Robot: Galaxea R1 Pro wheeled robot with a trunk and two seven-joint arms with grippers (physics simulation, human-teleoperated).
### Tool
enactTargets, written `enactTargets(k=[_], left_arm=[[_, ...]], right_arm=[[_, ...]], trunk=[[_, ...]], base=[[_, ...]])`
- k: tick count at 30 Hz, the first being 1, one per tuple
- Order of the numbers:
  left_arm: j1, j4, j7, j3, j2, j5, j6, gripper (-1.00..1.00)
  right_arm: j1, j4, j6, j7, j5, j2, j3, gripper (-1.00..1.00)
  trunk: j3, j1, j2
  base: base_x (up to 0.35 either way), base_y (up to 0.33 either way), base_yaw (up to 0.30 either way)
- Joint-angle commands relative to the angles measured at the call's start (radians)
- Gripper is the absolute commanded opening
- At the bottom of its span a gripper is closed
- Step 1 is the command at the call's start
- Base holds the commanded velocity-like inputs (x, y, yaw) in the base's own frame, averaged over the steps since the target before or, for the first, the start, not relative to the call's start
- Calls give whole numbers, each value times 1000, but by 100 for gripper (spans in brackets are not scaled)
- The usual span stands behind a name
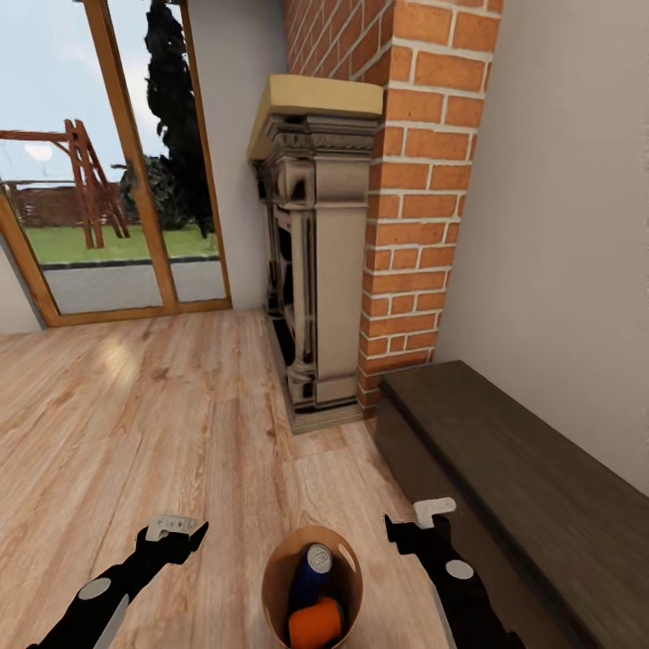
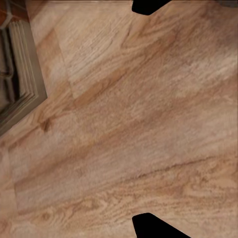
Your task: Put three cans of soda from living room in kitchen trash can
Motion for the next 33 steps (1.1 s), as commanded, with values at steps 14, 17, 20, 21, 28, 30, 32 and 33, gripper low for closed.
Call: enactTargets(k=[14, 17, 20, 21, 28, 30, 32, 33], left_arm=[[0, 60, 0, -6, -41, -9, -72, 100], [0, 86, 0, -5, -42, -9, -83, 100], [0, 92, 0, -4, -43, -9, -86, 100], [0, 95, 0, -4, -43, -9, -87, 100], [0, 99, 0, -2, -43, -10, -89, 100], [0, 100, 0, -2, -43, -10, -89, 100], [0, 100, 0, -2, -43, -10, -89, 100], [0, 100, 0, -3, -43, -10, -90, 100]], right_arm=[[50, 70, -128, 4, -1, -22, -59, 100], [51, 73, -130, 4, -1, -23, -61, 100], [51, 74, -131, 4, -1, -24, -61, 100], [51, 74, -131, 4, -1, -24, -61, 100], [51, 76, -132, 4, -1, -24, -61, 100], [51, 77, -132, 4, -1, -24, -61, 100], [51, 77, -132, 4, -1, -24, -62, 100], [51, 77, -132, 4, -1, -24, -62, 100]], trunk=[[54, -6, 3], [66, -8, 4], [77, -9, 5], [81, -9, 5], [108, -13, 7], [116, -13, 7], [124, -14, 8], [128, -15, 8]], base=[[0, 0, 0], [0, 0, 0], [0, 0, 0], [0, 0, 0], [0, 0, 0], [0, 0, 0], [0, 0, 0], [0, 0, 0]])
